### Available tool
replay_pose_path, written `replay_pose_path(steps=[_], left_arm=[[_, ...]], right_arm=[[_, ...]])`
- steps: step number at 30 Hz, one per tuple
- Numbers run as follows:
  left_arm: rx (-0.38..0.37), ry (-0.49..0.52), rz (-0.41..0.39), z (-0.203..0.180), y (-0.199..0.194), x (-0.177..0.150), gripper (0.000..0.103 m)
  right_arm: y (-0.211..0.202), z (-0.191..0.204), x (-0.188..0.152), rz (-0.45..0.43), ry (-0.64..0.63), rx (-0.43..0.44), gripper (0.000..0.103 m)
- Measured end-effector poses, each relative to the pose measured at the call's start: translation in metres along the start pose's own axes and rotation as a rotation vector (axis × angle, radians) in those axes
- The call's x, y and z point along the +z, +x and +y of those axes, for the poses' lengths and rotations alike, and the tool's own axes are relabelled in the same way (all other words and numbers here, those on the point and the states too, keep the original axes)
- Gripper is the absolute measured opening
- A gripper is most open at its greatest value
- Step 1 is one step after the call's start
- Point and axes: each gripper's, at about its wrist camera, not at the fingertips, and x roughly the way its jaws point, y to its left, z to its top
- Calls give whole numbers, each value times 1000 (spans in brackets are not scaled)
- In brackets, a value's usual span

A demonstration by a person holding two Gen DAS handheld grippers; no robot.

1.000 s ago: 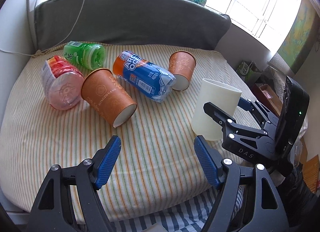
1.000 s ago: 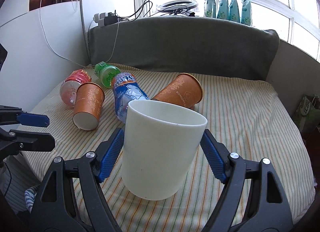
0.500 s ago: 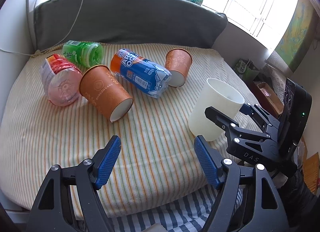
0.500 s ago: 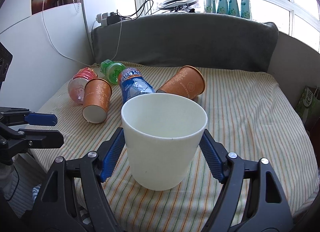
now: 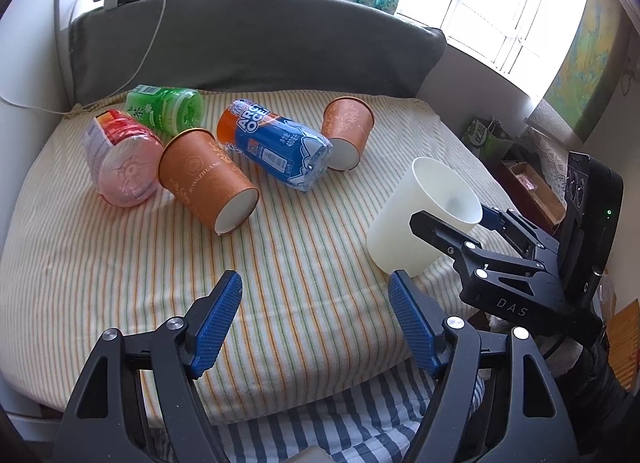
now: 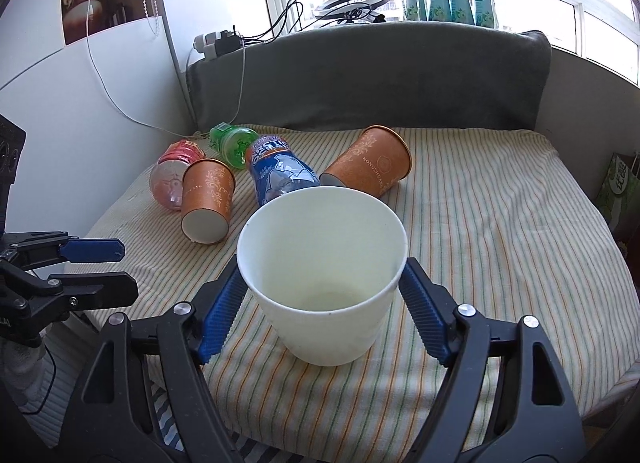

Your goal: Flip cup upright

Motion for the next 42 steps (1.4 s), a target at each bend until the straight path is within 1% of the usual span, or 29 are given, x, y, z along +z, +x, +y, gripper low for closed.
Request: replay_pose_path(steps=[1,6,9,10,14,18,21,24,26,28,31,33,35,39,40,42], left_arm=[[1,2,-3,-1,-1,-1,76],[7,9,-20,-6,-6,-4,76],[14,18,-28,-9,-7,-8,76],[18,21,-30,-11,-8,-9,76],[23,28,-35,-16,-10,-13,76],[38,46,-70,-24,-17,-17,76],[49,55,-113,-32,-25,-19,76],[79,74,-181,-40,-35,-22,76],[103,84,-248,-44,-42,-23,76],[155,101,-321,-49,-49,-25,76],[184,110,-415,-54,-59,-29,76],[200,119,-459,-58,-63,-33,76],[213,135,-490,-62,-67,-36,80],[207,143,-531,-66,-72,-42,82],[207,141,-537,-67,-73,-43,84],[199,136,-546,-68,-73,-47,85]], right_arm=[[-1,0,0,-3,0,-1,86],[-6,3,-2,-6,-20,-3,87],[-12,6,-4,-21,-39,-7,94],[-14,7,-5,-26,-44,-7,95],[-22,6,-7,-39,-30,0,95],[-40,6,-12,-62,-25,0,95],[-56,5,-16,-81,-19,-12,95],[-72,2,-17,-94,3,-37,95],[-82,0,-17,-103,27,-61,96],[-90,-1,-16,-113,41,-103,97],[-100,-2,-17,-130,52,-156,102],[-106,-2,-17,-139,61,-169,102],[-111,-3,-18,-150,72,-188,102],[-118,1,-18,-189,66,-216,103],[-120,3,-19,-199,58,-228,103],[-123,7,-20,-234,39,-249,103]])
